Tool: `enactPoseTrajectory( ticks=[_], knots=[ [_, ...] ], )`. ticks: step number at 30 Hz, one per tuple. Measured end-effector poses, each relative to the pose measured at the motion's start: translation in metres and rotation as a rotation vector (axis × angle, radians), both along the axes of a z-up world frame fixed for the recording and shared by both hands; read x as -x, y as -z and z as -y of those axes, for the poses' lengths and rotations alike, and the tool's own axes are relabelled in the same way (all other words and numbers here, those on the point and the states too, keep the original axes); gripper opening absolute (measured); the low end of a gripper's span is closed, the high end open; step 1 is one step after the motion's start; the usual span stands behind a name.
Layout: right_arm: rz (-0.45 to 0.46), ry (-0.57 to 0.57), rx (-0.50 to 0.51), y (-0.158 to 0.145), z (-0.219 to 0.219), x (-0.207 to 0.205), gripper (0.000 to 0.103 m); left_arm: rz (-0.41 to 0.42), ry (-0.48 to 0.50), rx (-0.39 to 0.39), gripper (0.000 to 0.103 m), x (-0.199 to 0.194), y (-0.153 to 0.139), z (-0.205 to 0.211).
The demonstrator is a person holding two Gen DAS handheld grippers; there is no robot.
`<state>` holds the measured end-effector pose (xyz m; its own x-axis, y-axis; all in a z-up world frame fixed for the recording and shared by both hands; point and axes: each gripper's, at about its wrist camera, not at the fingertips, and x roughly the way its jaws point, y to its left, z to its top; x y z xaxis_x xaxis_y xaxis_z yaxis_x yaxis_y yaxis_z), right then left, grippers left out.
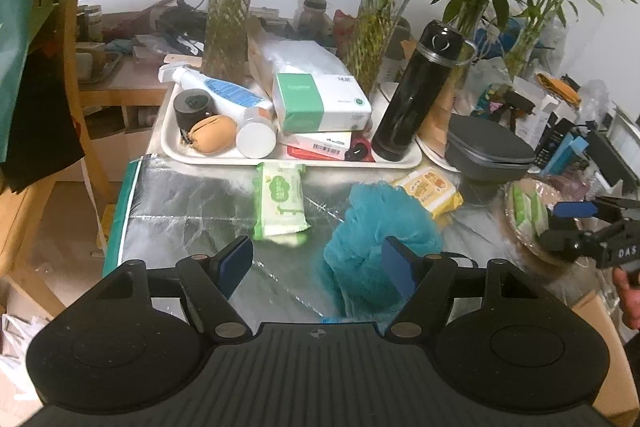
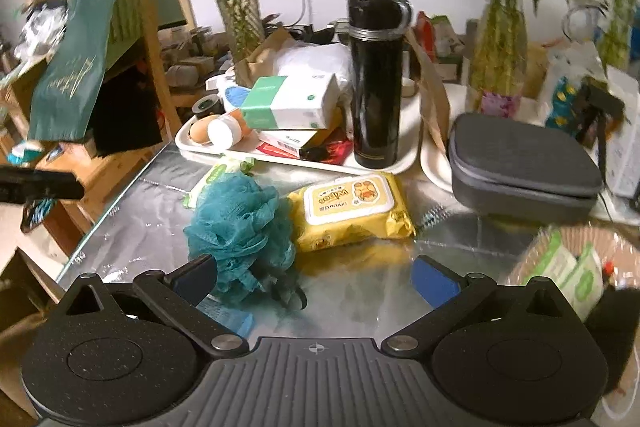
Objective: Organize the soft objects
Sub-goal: 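Move the right tool from the box to the teal mesh loofah, then close the right tool on the teal loofah and lift it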
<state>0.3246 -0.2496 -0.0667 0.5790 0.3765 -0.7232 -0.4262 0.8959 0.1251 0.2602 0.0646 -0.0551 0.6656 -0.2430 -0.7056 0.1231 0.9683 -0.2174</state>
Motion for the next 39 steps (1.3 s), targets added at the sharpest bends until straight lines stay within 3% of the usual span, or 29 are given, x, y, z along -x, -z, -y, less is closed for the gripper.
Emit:
enactPoseTrajectory(
  ticks=[12, 20, 33, 39],
  knots=[
    [-0.024, -0.168, 0.047, 0.024, -0.019, -0.029, 0.093, -0.043, -0.009, -0.017, 0.071, -0.027, 0.015, 0.0],
    [-0.069, -0.269, -0.005, 0.039, -0.034, -0.045, 0.093, -0.018, -0.025, -0.025, 0.071, -0.028, 0.01, -0.002],
    [-0.113, -0.43, 0.02, 0.065, -0.072, -0.054, 0.093, -0.029, -0.042, -0.041, 0.071, -0.03, 0.009, -0.002],
    [-0.108, -0.451, 0.027, 0.075, -0.08, -0.059, 0.092, -0.023, -0.027, -0.056, 0.071, -0.029, 0.009, 0.001]
  ],
)
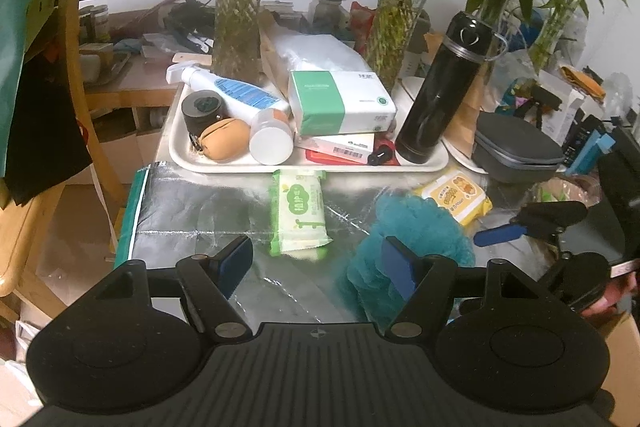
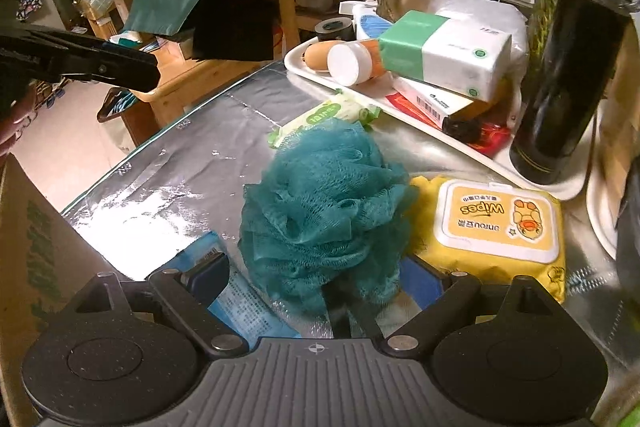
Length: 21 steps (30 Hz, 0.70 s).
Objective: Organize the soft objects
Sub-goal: 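Close the right tool on the teal loofah and lift it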
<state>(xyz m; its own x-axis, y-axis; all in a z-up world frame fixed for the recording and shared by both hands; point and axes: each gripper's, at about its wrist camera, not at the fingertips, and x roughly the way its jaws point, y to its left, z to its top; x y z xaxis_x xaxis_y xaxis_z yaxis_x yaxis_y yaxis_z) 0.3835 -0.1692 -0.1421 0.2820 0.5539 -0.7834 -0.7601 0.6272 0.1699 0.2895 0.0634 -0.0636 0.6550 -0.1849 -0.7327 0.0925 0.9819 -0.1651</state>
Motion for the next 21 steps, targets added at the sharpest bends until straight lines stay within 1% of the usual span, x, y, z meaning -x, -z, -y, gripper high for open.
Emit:
enactPoseTrajectory(
  ticks=[5, 13, 18, 21],
  knots=[
    [0.007, 0.007, 0.016, 0.005, -0.002, -0.003, 0.09, -0.01, 0.002, -0.013, 0.071, -0.002, 0.002, 0.001],
    [0.014, 0.001, -0.006, 0.006, -0.007, -0.006, 0.089, -0.017, -0.007, -0.007, 0.071, -0.003, 0.003, -0.001],
    [-0.006, 0.015, -0.017, 0.011, -0.012, -0.011, 0.081, -0.028, -0.001, -0.013, 0.071, -0.005, 0.005, 0.002],
    [-0.018, 0.02, -0.027, 0.014, -0.013, -0.014, 0.08, -0.025, 0.003, -0.022, 0.071, -0.005, 0.005, 0.004]
  ],
)
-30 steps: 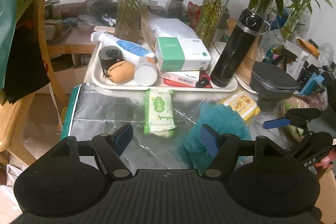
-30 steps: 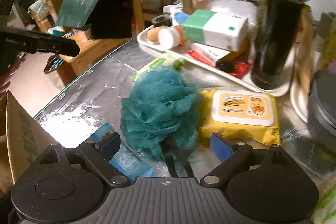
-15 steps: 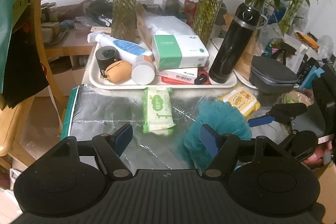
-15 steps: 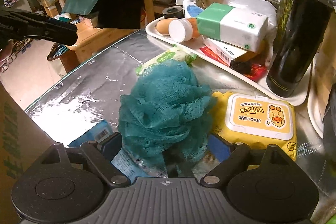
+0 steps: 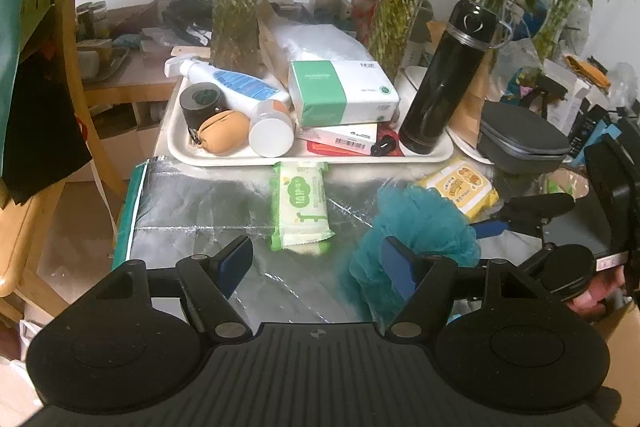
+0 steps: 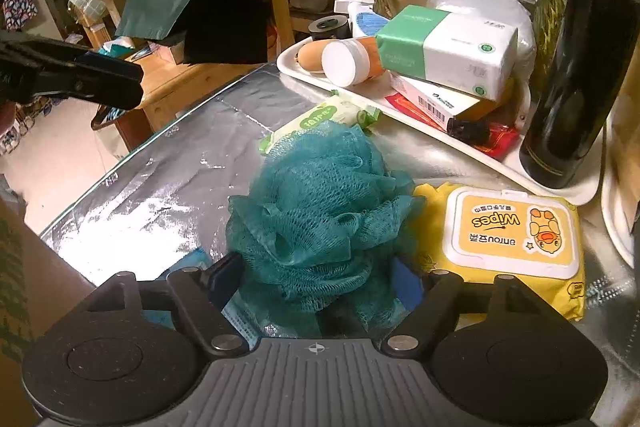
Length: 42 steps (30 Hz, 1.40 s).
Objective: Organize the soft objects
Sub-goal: 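Close the right tool on the teal loofah and lift it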
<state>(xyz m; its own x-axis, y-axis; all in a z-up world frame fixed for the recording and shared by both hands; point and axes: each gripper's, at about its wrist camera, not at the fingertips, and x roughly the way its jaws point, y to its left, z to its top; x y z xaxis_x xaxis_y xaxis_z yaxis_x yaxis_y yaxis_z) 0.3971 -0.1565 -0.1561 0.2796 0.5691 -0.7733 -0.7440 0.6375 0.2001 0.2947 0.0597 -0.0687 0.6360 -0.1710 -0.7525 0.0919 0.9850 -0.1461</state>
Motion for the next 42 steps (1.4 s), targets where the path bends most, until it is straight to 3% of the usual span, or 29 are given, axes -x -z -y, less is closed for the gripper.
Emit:
enactPoseTrajectory(
  ticks=[5, 8, 10, 12, 15, 27, 42],
  knots=[
    [-0.048, 0.029, -0.008, 0.006, 0.0, -0.006, 0.077, -0.01, -0.012, 0.019, 0.071, -0.003, 0.001, -0.002],
    [-0.079, 0.05, 0.0, 0.01, -0.001, -0.009, 0.07, -0.009, -0.008, 0.02, 0.071, -0.003, 0.001, -0.001],
    [-0.101, 0.063, -0.001, 0.012, 0.001, -0.009, 0.061, -0.008, -0.004, 0.012, 0.071, -0.003, 0.001, 0.0],
    [-0.118, 0.062, 0.005, 0.011, 0.001, -0.008, 0.042, -0.01, -0.002, 0.006, 0.071, -0.003, 0.002, 0.0],
    [-0.123, 0.068, 0.005, 0.007, 0.001, -0.004, 0.025, -0.012, -0.008, 0.004, 0.071, -0.003, 0.002, -0.001],
    [-0.085, 0.113, -0.027, -0.01, 0.013, 0.014, 0.015, -0.01, -0.026, -0.002, 0.071, -0.003, 0.004, -0.002],
    [-0.05, 0.155, -0.083, -0.031, 0.025, 0.03, 0.014, -0.008, -0.052, 0.026, 0.071, -0.004, 0.004, -0.007]
  ],
)
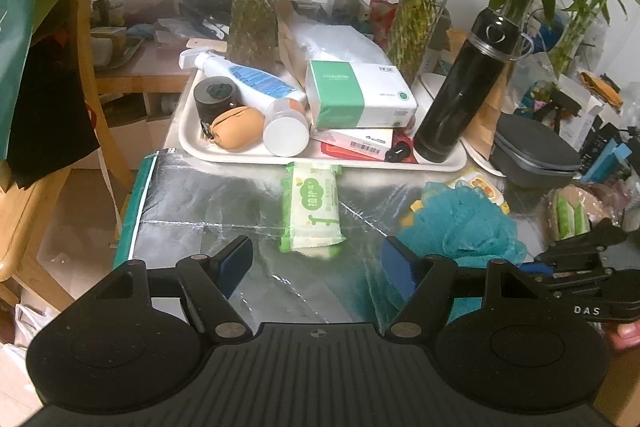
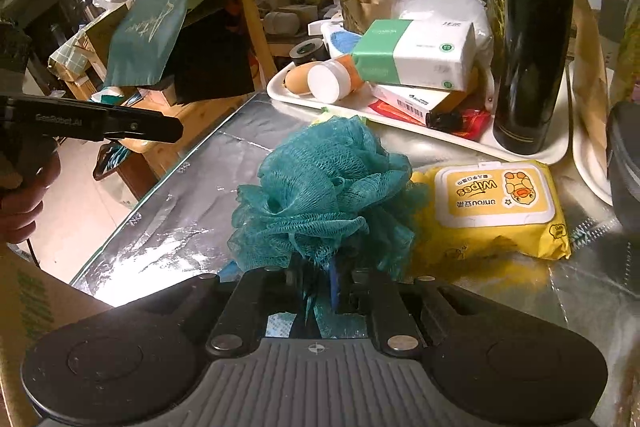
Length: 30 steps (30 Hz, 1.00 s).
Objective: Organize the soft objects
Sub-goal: 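Close the right tool on the teal loofah and lift it, then grasp the green-and-white wipe pack with the left tool while the right tool holds the loofah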
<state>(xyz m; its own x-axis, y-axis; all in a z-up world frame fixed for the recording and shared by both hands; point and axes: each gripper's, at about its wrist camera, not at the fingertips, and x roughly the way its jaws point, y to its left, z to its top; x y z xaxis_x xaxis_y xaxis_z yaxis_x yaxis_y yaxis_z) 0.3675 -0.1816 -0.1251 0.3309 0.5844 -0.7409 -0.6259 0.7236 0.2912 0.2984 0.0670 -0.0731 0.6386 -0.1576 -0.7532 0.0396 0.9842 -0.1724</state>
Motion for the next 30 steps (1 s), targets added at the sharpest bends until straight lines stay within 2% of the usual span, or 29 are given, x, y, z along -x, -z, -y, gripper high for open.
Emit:
enactPoseTrajectory(
  ticks=[7, 13, 20, 30],
  knots=[
    [0.064, 0.052, -0.003, -0.01, 0.012, -0.007, 0.013, -0.002, 0.022, -0.009, 0.071, -0.001, 0.002, 0.002],
    [0.158, 0.076, -0.018, -0.038, 0.02, -0.007, 0.013, -0.001, 0.042, -0.022, 0.071, -0.007, 0.005, -0.001],
    [0.28, 0.078, 0.041, -0.071, 0.03, 0.016, 0.012, 0.001, 0.101, -0.041, 0.071, -0.026, 0.022, 0.002],
    [0.29, 0.152, 0.13, -0.071, 0.06, 0.04, 0.012, -0.059, 0.136, -0.065, 0.071, -0.063, 0.06, 0.012]
  ],
)
